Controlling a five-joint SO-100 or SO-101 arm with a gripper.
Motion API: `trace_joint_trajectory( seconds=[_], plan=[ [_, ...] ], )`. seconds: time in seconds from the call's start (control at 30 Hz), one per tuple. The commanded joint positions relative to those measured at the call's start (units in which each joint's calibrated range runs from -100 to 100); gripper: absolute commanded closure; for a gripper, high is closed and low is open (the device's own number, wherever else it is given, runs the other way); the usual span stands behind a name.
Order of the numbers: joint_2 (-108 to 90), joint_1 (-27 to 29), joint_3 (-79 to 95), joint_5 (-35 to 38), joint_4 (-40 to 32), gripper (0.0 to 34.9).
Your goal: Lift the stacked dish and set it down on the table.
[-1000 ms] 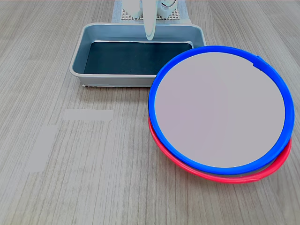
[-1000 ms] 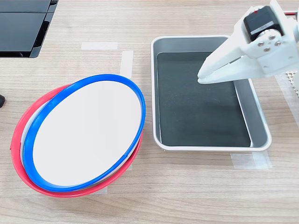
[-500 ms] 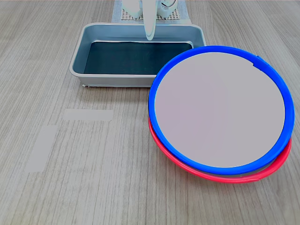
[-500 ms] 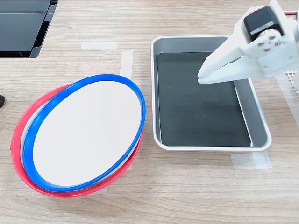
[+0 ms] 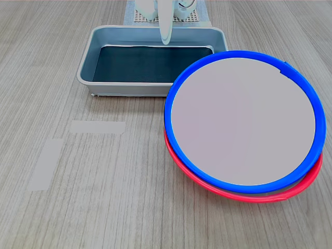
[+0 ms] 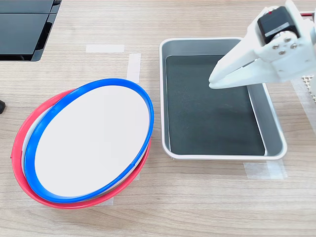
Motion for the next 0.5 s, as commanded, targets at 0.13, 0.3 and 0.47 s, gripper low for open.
trace_joint_trajectory(
  seconds=[0.13, 0.3, 0.47],
  plan=[
    [15.2, -2.8, -10.1, 4.2, -6.2, 27.4],
    [30.9, -8.8, -25.8, 5.8, -6.2, 18.4],
    [46.0, -13.7, -38.4, 6.5, -5.7, 16.4]
  ],
)
